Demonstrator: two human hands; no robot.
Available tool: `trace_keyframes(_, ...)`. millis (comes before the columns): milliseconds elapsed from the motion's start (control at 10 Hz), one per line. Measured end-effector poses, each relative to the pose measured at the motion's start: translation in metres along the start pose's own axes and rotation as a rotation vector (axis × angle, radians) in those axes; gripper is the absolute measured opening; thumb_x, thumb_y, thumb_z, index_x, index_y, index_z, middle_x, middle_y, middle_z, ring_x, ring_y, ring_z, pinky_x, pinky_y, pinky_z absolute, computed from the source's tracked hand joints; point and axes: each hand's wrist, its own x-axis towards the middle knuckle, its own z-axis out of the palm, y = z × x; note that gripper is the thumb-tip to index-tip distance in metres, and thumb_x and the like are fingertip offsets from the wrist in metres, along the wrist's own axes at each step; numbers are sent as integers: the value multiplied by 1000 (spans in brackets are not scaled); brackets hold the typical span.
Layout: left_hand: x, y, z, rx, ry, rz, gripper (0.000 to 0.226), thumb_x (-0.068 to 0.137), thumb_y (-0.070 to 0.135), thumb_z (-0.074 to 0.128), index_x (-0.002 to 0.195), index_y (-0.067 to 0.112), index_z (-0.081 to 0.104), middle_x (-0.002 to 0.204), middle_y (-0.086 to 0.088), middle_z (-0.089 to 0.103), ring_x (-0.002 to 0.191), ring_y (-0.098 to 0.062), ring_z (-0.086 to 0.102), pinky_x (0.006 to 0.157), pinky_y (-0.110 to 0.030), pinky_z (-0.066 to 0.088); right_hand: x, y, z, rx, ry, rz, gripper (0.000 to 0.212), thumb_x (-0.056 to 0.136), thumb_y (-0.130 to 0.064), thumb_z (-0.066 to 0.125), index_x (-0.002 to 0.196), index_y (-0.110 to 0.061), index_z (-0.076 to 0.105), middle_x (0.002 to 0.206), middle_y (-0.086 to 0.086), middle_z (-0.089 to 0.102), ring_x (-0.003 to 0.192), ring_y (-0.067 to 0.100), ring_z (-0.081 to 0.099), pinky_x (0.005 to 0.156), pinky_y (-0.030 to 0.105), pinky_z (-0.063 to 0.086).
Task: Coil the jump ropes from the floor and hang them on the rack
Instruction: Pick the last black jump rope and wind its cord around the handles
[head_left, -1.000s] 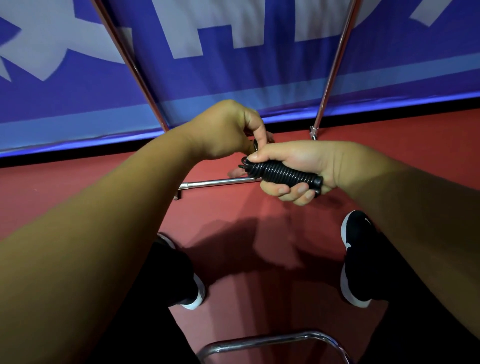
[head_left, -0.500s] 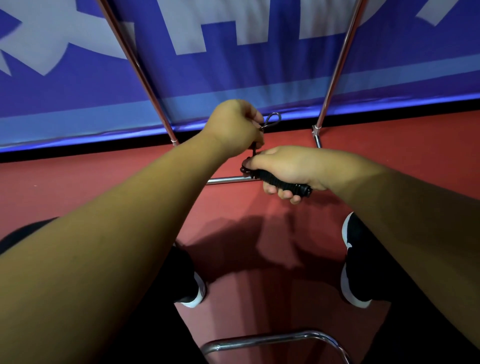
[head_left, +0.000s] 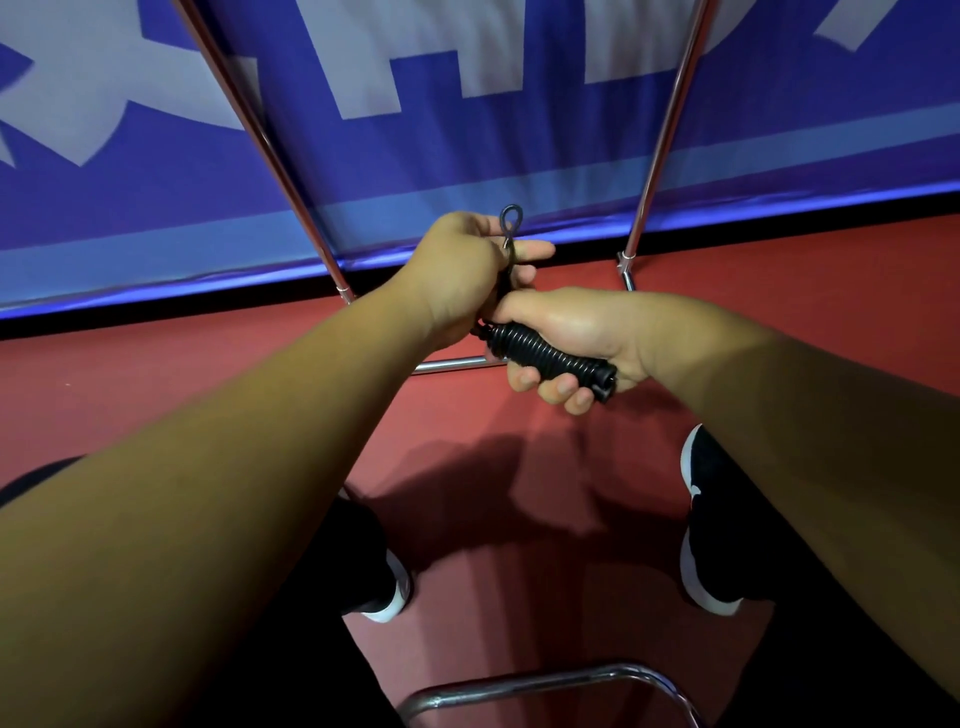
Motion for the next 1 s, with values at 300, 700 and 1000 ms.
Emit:
trace_keyframes(300,9,-17,-2,178,-78,-17,21,107,20,57,100,9,74,67,-5,43,53,-17,36,55,-26,30,6,3,-5,-239,38,-100,39,109,-49,47,97,-17,66,84,4,67,63,17,62,50,26,52)
trace_keyframes(700,5,3,2,297,-113,-76,46,107,52,44,87,16,64,55,6,38,60,-20,38,64,-34,34,15,15,-5,-167,78,78,47,101,-62,57,100,-16,59,76,4,57,46,18,45,49,24,39)
trace_keyframes(1000,7,10,-25,948,-155,-73,49,110,43,45,108,-1,67,93,-14,77,59,-25,69,66,-36,64,17,22,-9,-247,247,105,46,105,-57,53,89,-15,56,76,5,57,44,18,48,47,24,43)
